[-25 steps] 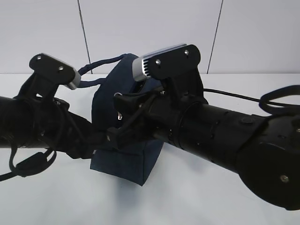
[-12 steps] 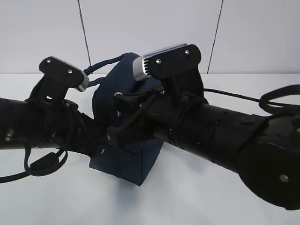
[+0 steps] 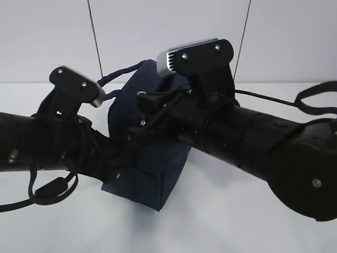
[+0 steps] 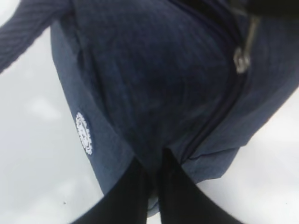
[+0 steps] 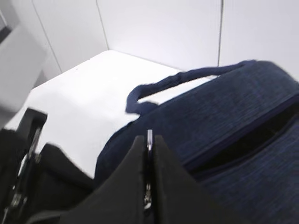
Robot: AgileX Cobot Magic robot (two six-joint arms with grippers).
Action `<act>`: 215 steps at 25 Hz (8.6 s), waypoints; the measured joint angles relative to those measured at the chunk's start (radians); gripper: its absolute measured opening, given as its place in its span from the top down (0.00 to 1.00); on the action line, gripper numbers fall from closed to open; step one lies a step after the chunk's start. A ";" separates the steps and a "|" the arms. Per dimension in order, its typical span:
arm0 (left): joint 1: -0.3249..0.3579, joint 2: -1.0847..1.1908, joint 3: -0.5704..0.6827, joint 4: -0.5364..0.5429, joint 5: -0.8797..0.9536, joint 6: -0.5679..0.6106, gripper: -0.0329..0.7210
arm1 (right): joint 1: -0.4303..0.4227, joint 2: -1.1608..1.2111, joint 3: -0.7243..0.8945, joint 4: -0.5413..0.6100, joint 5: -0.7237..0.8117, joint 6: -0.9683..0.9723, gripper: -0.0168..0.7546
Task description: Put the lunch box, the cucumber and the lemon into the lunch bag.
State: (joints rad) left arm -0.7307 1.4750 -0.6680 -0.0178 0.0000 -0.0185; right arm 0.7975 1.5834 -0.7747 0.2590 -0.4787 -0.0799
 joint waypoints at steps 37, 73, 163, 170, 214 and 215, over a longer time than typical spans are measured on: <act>-0.071 -0.053 0.043 0.002 0.054 0.000 0.95 | -0.214 0.198 -0.319 -0.018 0.178 -0.157 1.00; -0.071 -0.068 0.045 -0.048 0.071 0.000 0.91 | -0.329 0.461 -0.768 -0.018 0.585 -0.183 1.00; 0.320 0.325 -0.773 -0.557 1.137 0.384 0.96 | -0.359 0.557 -0.969 0.051 0.864 -0.139 1.00; 0.320 0.325 -0.773 -0.557 1.126 0.407 0.96 | -0.407 0.597 -0.994 0.154 0.932 -0.089 1.00; 0.320 0.325 -0.773 -0.569 1.175 0.469 0.96 | -0.425 0.757 -1.113 0.210 1.104 -0.080 1.00; 0.320 0.325 -0.773 -0.569 1.177 0.469 0.96 | -0.425 0.757 -1.113 0.212 1.106 -0.080 1.00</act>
State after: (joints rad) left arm -0.4109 1.8002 -1.4414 -0.5865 1.1768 0.4507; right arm 0.3727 2.3408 -1.8880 0.4709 0.6273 -0.1604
